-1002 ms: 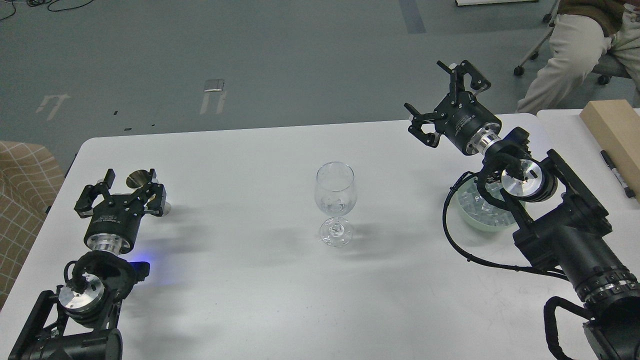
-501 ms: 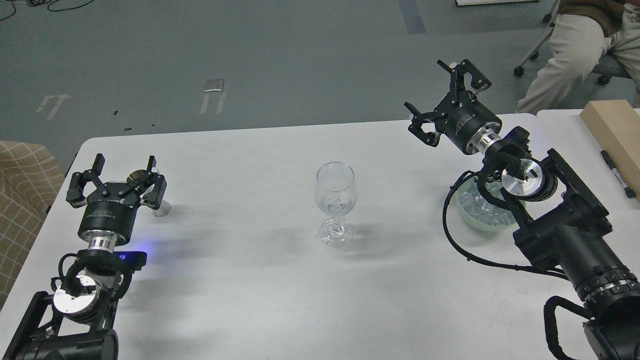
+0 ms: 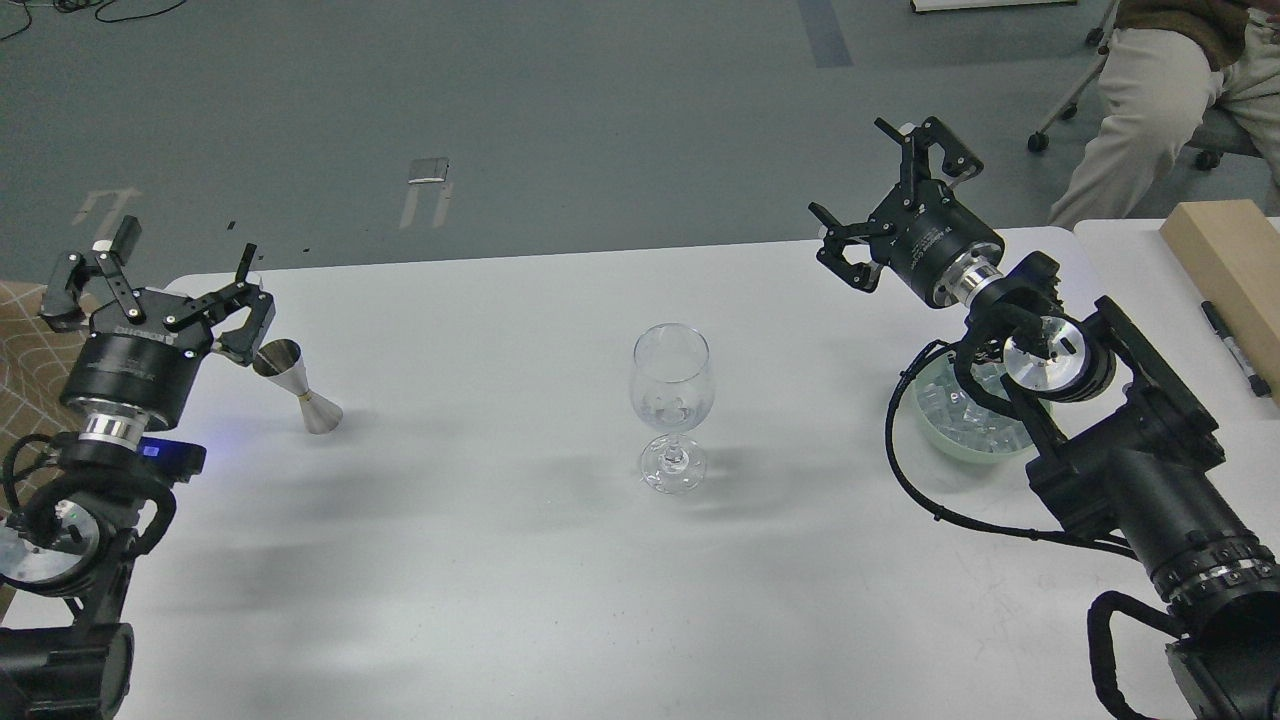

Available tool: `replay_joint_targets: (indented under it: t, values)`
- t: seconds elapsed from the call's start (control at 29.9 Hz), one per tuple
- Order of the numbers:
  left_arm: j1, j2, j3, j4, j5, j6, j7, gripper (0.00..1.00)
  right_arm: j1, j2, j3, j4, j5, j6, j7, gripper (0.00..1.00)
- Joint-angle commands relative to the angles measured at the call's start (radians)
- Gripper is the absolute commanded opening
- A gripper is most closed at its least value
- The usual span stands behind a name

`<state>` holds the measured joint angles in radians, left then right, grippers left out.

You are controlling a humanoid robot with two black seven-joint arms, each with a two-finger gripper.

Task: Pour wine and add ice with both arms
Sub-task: 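Open the left gripper to release the metal cup, then raise the open left gripper up away from the metal cup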

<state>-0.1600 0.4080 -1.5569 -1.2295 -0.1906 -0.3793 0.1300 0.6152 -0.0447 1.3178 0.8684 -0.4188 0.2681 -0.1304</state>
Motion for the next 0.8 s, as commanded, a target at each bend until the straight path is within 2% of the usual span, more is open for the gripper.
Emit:
replay_joint_targets:
  t: [0.0, 0.1, 0.33, 0.5, 0.6, 0.77]
  values:
    - [-0.061, 0.073, 0.021, 0.005, 0.025, -0.003, -0.001, 0.97, 0.0, 0.006, 0.0, 0.001, 0.0, -0.001, 0.0, 1.0]
    - [-0.145, 0.116, 0.046, 0.008, 0.113, -0.003, -0.004, 0.97, 0.0, 0.008, -0.002, 0.004, 0.0, -0.001, 0.0, 1.0]
    - [-0.326, 0.12, 0.115, 0.025, 0.293, 0.007, -0.007, 0.97, 0.015, 0.032, -0.005, 0.003, 0.0, -0.001, 0.0, 1.0]
    - [-0.466, 0.109, 0.276, 0.135, 0.375, 0.026, -0.018, 0.97, 0.02, 0.032, -0.005, 0.001, -0.001, -0.001, 0.0, 1.0]
    - [-0.49, 0.104, 0.351, 0.201, 0.376, 0.028, -0.021, 0.97, 0.02, 0.032, -0.005, 0.001, -0.002, -0.001, 0.0, 1.0]
    - [-0.501, 0.055, 0.379, 0.294, 0.381, 0.019, -0.02, 0.97, 0.021, 0.031, -0.005, 0.0, -0.002, -0.001, 0.0, 1.0]
